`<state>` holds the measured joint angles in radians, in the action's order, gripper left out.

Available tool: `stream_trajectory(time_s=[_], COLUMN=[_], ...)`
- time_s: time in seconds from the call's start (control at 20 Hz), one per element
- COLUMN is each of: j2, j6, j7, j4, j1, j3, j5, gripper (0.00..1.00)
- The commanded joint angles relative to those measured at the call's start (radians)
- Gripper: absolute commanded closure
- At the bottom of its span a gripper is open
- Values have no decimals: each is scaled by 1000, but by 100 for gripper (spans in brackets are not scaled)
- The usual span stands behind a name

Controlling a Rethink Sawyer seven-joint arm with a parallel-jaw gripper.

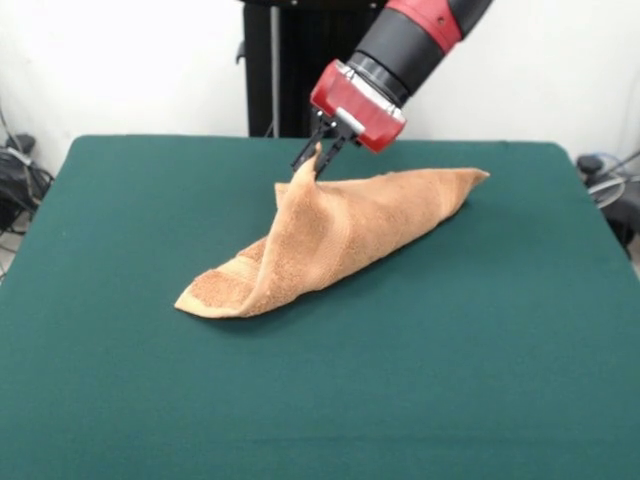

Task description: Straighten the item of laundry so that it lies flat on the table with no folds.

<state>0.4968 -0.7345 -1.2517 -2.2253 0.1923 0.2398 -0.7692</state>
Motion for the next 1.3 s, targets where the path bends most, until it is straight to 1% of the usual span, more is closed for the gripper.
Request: stream_trajectory(time_s=[0.05,0.2,0.4,0.7,1.0,1.3], j2=[-14,-18,-25,-89,-90,-117], j6=[28,41,40,-10,-10,-6], j7=[-262,-238,-244,-272,-265,-235], j4=[118,136,138,167,179,231], j1=[22,32,34,46,82,126], j3=[-63,-63,-61,-73,-68,-88], j5=[-87,-130,-137,-156,-203,-301], gripper=[100,100,100,100,100,100])
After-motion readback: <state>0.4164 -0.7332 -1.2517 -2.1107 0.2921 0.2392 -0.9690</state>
